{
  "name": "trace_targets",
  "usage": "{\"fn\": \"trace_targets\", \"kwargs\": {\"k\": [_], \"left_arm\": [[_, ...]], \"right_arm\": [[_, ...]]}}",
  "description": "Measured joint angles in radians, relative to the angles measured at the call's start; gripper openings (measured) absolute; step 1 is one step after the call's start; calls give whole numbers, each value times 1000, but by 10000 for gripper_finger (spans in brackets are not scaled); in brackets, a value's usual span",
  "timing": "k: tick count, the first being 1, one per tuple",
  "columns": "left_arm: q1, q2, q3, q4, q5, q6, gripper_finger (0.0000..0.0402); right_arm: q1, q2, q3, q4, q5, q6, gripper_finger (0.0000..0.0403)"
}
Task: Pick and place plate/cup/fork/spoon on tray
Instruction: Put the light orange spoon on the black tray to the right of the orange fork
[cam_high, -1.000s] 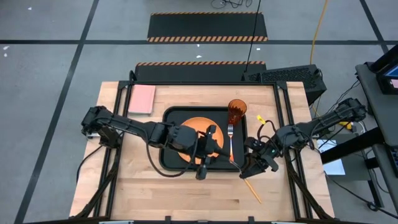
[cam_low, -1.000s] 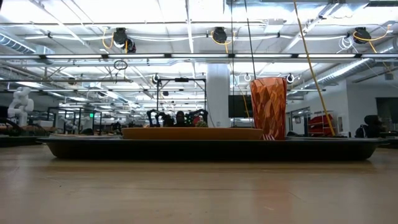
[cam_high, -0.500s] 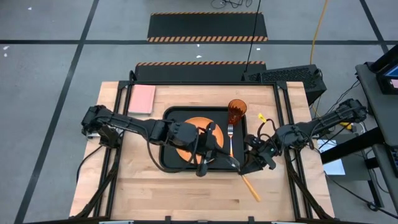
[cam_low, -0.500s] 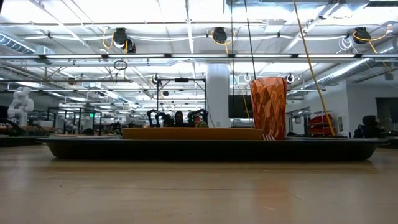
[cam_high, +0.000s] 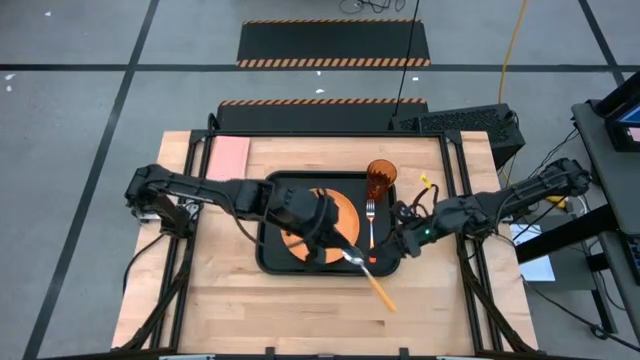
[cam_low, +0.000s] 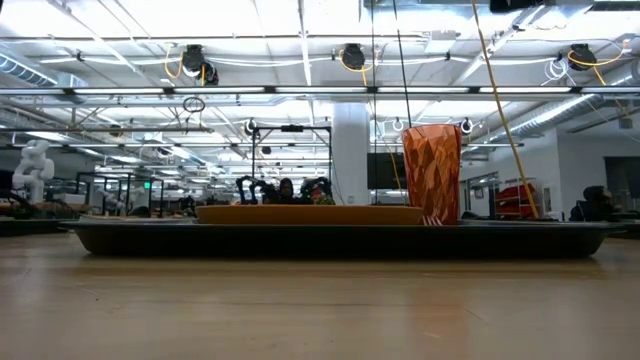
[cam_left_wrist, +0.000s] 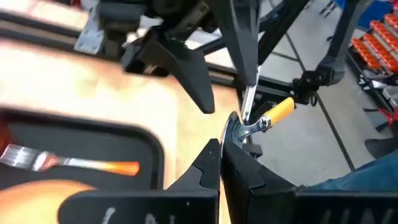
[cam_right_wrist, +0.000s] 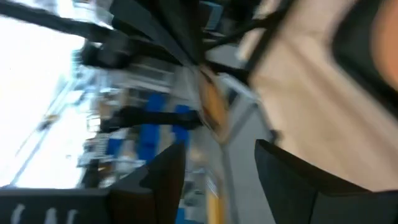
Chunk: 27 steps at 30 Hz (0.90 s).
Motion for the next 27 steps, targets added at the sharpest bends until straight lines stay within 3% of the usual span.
{"fn": "trace_targets", "kwargs": {"k": [5,8,14,21,27], "left_arm": [[16,-60,0,-135,1,-76,2],[30,-82,0,-236,1,-166,1],[57,-96,0,-426,-17,-315,1],[77,-99,0,-455,-30,-396,1],[101,-99,0,-477,-35,-439,1]], "right_arm": [[7,3,58,-232,99,-7,189],[31,6,136,-327,244,-52,189],[95,146,455,-665,519,-207,179],[101,514,887,-1048,548,-301,159],[99,778,1132,-1281,507,-354,135]]}}
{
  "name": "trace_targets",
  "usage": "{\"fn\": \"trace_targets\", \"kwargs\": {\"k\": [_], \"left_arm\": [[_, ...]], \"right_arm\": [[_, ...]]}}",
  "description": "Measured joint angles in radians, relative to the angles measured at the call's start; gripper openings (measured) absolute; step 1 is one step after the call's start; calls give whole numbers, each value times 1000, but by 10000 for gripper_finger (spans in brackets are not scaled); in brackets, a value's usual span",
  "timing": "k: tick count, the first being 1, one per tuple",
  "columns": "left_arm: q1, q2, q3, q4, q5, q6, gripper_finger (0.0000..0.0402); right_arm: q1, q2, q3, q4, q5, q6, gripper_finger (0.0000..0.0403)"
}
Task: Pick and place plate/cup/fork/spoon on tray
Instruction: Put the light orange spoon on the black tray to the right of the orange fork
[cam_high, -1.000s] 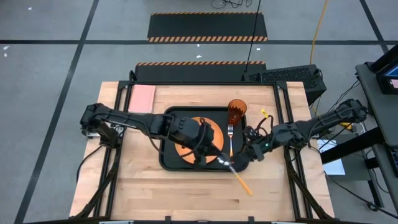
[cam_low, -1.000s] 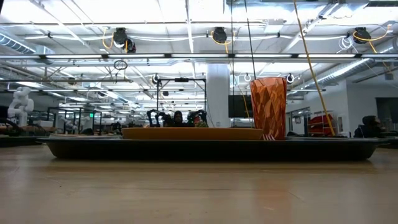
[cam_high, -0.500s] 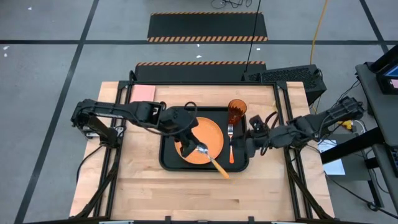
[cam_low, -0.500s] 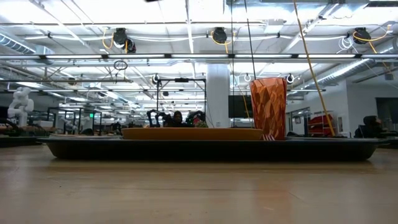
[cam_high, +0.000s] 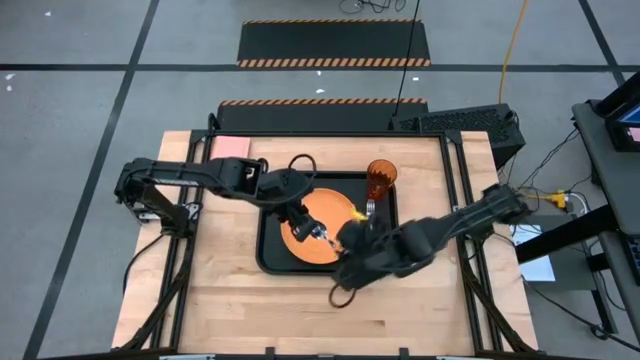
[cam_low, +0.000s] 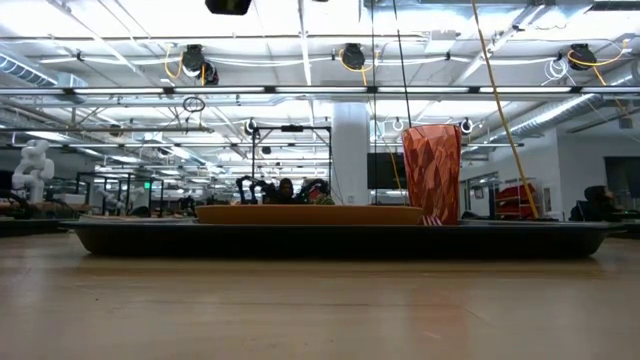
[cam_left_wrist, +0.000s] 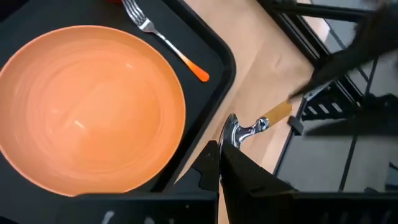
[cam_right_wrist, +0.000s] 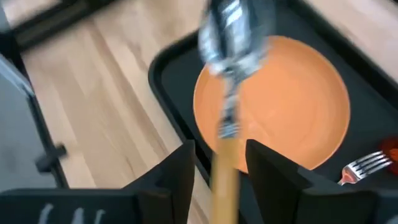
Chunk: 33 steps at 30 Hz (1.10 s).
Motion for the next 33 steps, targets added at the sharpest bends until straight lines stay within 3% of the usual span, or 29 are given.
{"fn": "trace_targets", "kwargs": {"k": [6,10,16,25,33], "left_arm": [[10,0,0,-25,-6,-51,0],[1,0,0,-57,-17,-60,0],[-5,0,0,-53,-28,-85,0],[-13,0,0,-31,-76,-114,0],[-19,0,0,-36,-88,-124,0]], "right_arm": [[2,97,33,-35,-8,-29,127],[3,113,33,-75,65,-31,127],[8,112,25,-12,167,-213,131],[5,112,-51,127,145,-295,167],[-6,113,-56,125,154,-282,159]]}}
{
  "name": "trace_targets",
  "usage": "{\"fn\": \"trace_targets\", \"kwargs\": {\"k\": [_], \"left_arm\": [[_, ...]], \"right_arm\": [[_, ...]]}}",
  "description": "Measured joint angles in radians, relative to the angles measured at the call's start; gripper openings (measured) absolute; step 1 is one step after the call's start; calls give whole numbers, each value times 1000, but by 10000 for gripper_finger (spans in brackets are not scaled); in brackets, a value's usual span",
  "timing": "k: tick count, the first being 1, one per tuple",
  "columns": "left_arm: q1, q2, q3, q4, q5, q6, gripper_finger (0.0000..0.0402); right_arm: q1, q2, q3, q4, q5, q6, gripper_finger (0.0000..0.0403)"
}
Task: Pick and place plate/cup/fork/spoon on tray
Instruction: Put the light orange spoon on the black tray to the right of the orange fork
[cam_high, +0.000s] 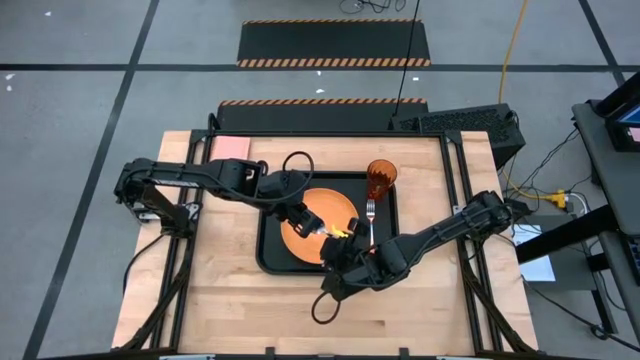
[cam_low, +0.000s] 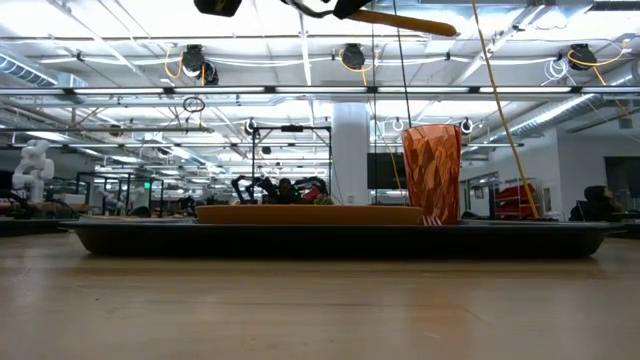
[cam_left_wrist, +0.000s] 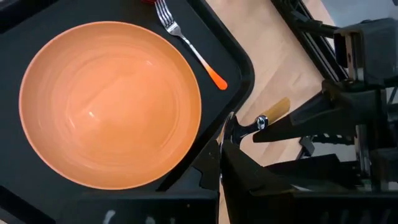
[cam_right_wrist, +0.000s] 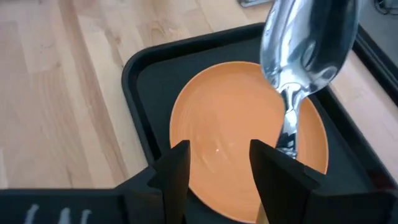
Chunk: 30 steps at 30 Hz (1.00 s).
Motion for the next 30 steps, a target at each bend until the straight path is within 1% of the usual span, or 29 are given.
{"fn": "trace_targets", "kwargs": {"k": [5,8,11,14,19,23,30], "left_arm": [[0,0,0,-14,-12,7,0],[0,0,-23,0,-11,3,0],[0,2,-48,3,18,0,0],[-1,2,-72,45,27,-9,0],[-1,1,-79,90,44,-15,0],[-1,2,-79,85,44,-15,0],[-1,2,-79,84,43,-15,0]], "right_arm": [[-3,-9,0,3,18,2,165],[-4,-11,0,1,20,-6,173],[-15,-11,0,-9,20,-4,182],[-25,-11,0,-27,18,-3,191],[-44,-7,-25,-27,-45,-28,191],[-53,-4,-64,-31,-101,9,165],[-52,-4,-76,-25,-118,40,82]]}}
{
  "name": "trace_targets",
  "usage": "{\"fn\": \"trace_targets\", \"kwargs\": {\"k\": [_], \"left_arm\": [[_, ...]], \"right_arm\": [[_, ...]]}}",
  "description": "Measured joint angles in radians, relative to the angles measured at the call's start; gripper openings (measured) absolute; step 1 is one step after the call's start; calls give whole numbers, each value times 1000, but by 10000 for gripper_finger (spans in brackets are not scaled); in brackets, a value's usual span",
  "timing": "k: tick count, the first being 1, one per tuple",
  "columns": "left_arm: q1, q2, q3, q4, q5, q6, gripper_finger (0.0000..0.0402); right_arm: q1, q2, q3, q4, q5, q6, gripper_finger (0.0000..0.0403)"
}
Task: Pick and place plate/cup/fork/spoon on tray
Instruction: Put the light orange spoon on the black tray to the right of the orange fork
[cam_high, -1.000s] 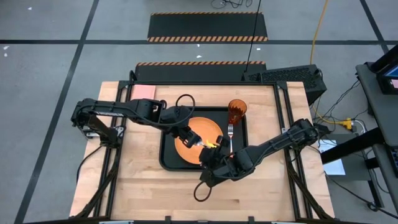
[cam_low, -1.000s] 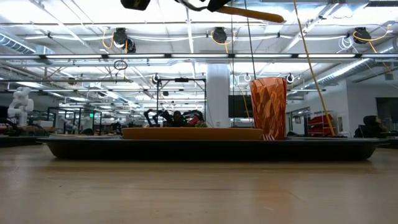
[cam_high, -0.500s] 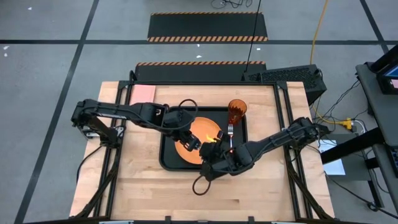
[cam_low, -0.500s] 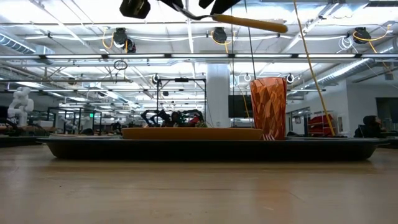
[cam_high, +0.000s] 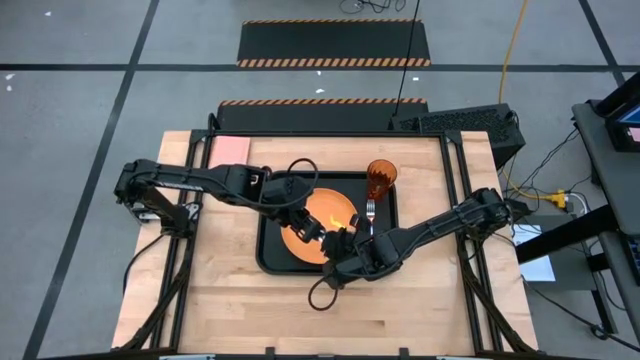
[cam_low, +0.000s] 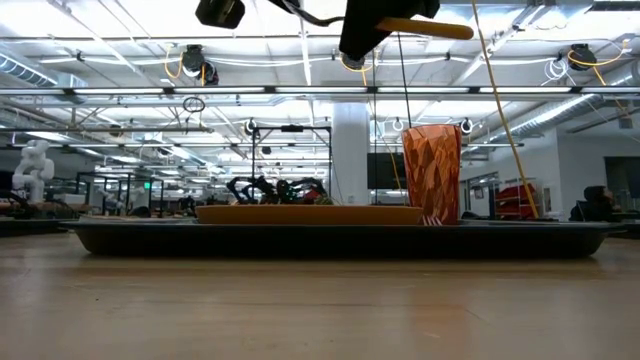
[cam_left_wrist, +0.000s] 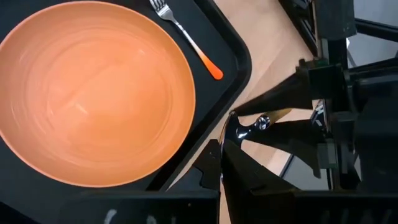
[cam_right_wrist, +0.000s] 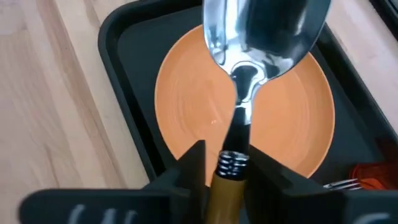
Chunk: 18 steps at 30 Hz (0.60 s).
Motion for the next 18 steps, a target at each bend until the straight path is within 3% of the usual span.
{"fn": "trace_targets", "kwargs": {"k": [5,8,18], "left_arm": [[0,0,0,-7,1,-4,3],[0,0,0,-8,6,-2,20],[7,-21,0,1,-2,6,139]], "right_arm": [[0,-1,0,-5,-12,13,36],[-1,-2,0,-7,-24,26,29],[11,-2,0,-77,-77,96,32]]}}
